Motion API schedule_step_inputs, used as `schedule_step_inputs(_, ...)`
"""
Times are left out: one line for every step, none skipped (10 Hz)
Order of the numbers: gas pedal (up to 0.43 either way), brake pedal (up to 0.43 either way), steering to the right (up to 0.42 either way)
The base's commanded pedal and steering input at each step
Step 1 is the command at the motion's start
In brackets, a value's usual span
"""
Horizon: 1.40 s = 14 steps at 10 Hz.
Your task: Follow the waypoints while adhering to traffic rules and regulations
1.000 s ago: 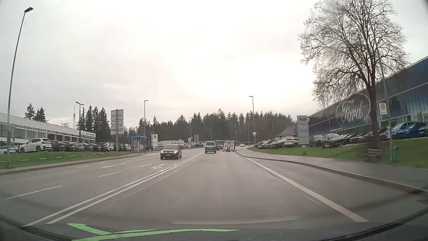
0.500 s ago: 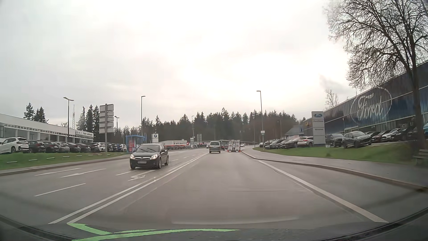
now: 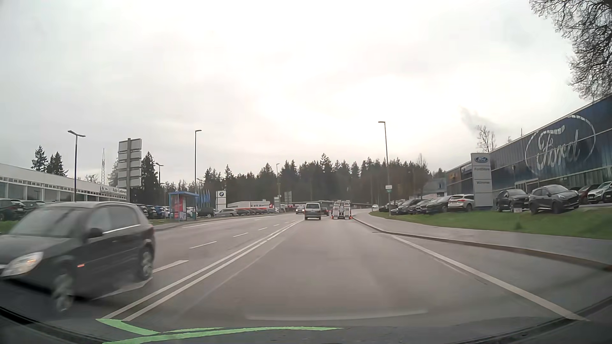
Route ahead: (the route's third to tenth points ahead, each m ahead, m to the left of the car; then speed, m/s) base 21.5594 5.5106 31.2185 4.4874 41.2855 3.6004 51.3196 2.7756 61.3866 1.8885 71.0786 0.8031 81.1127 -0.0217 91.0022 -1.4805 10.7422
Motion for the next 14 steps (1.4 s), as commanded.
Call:
schedule_step_inputs(0.248, 0.0, -0.006)
schedule_step_inputs(0.24, 0.0, -0.005)
schedule_step_inputs(0.209, 0.0, -0.003)
schedule_step_inputs(0.169, 0.0, -0.002)
schedule_step_inputs(0.15, 0.0, -0.001)
schedule_step_inputs(0.138, 0.0, 0.0)
schedule_step_inputs(0.138, 0.0, 0.001)
schedule_step_inputs(0.13, 0.0, 0.001)
schedule_step_inputs(0.13, 0.0, 0.001)
schedule_step_inputs(0.118, 0.0, 0.003)
schedule_step_inputs(0.11, 0.0, 0.004)
schedule_step_inputs(0.11, 0.0, 0.006)
schedule_step_inputs(0.11, 0.0, 0.009)
schedule_step_inputs(0.11, 0.0, 0.011)
